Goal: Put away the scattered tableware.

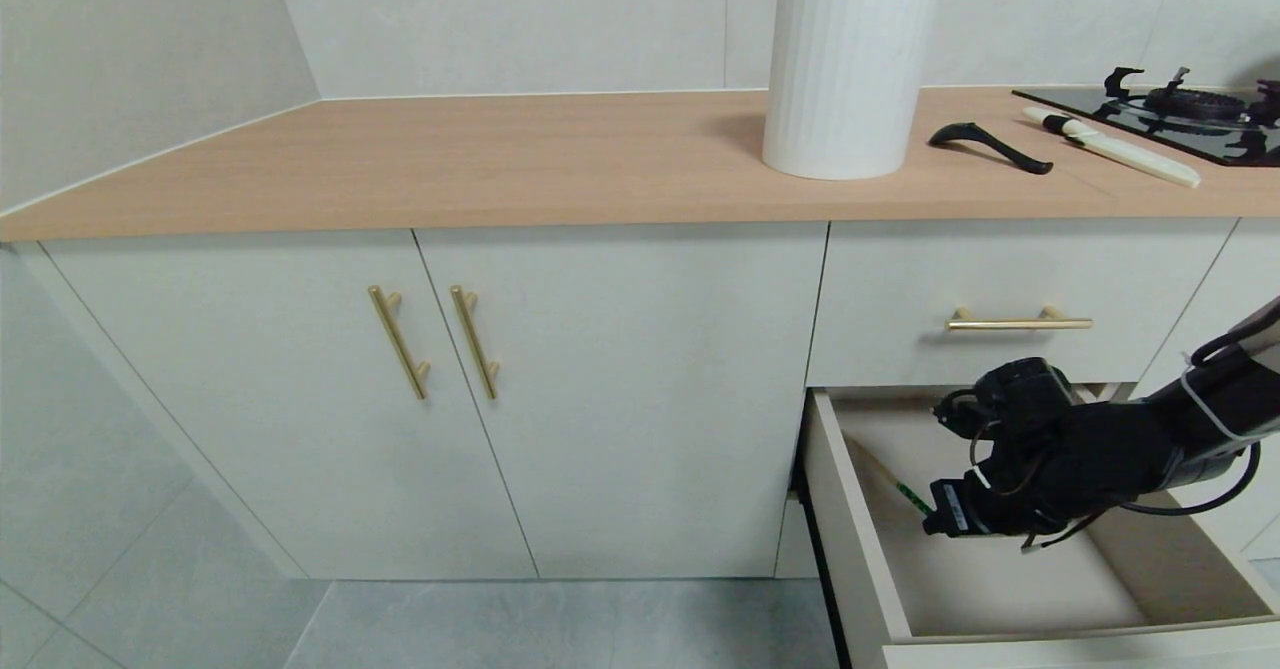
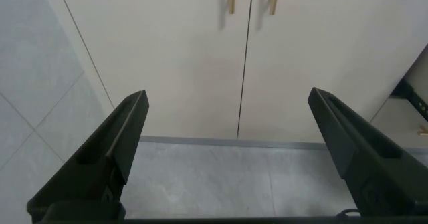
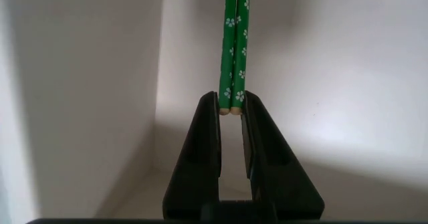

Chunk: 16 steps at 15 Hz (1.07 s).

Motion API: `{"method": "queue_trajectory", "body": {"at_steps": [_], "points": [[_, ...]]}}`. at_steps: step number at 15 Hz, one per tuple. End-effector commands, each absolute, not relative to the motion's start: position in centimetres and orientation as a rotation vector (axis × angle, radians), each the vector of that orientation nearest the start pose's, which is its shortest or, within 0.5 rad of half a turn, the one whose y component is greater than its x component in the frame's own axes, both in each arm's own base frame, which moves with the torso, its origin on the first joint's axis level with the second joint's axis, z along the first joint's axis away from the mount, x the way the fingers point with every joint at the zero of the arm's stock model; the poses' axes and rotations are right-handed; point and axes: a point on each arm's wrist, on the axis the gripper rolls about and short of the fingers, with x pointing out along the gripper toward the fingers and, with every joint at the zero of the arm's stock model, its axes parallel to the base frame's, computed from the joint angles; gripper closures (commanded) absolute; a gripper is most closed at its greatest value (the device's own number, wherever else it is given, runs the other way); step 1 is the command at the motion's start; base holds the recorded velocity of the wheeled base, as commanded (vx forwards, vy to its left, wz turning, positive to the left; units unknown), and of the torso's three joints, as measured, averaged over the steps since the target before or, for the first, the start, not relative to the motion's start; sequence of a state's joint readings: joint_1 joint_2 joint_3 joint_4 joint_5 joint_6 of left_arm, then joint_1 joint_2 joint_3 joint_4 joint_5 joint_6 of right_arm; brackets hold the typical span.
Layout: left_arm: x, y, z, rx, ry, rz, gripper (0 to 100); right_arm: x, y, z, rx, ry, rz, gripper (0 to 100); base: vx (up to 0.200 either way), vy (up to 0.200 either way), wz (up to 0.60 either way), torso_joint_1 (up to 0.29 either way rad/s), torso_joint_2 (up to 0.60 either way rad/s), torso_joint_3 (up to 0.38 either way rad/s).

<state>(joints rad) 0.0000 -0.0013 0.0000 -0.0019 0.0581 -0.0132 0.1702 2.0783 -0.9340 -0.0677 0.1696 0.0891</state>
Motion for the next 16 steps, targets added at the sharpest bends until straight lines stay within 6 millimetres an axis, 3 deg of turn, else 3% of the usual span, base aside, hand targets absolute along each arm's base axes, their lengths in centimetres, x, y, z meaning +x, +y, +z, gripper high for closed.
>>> {"method": "queue_trajectory", "body": {"at_steps": [1, 3, 4, 6, 8, 12, 16], "points": [[-2.3, 0.1, 7.6, -0.014, -0.002, 0.058, 0, 33.0, 6.1, 4.1, 0.079, 1.104, 0.258, 100, 0.000, 0.000, 0.00, 0.000, 0.00, 0.000], [-2.3, 0.1, 7.6, -0.014, -0.002, 0.058, 0, 32.9, 6.1, 4.3, 0.079, 1.099, 0.258, 100, 0.000, 0.000, 0.00, 0.000, 0.00, 0.000], [-2.3, 0.1, 7.6, -0.014, -0.002, 0.058, 0, 33.0, 6.1, 4.4, 0.081, 1.096, 0.258, 0, 0.000, 0.000, 0.00, 0.000, 0.00, 0.000], [-2.3, 0.1, 7.6, -0.014, -0.002, 0.058, 0, 32.8, 6.0, 5.1, 0.081, 1.076, 0.260, 0, 0.000, 0.000, 0.00, 0.000, 0.00, 0.000], [-2.3, 0.1, 7.6, -0.014, -0.002, 0.058, 0, 31.8, 5.9, 7.3, 0.081, 1.021, 0.266, 0, 0.000, 0.000, 0.00, 0.000, 0.00, 0.000], [-2.3, 0.1, 7.6, -0.014, -0.003, 0.058, 0, 26.5, 4.9, 16.0, 0.082, 0.748, 0.289, 0, 0.000, 0.000, 0.00, 0.000, 0.00, 0.000], [-2.3, 0.1, 7.6, -0.014, -0.002, 0.058, 0, 21.7, 3.7, 21.2, 0.080, 0.611, 0.288, 0, 0.000, 0.000, 0.00, 0.000, 0.00, 0.000]]}}
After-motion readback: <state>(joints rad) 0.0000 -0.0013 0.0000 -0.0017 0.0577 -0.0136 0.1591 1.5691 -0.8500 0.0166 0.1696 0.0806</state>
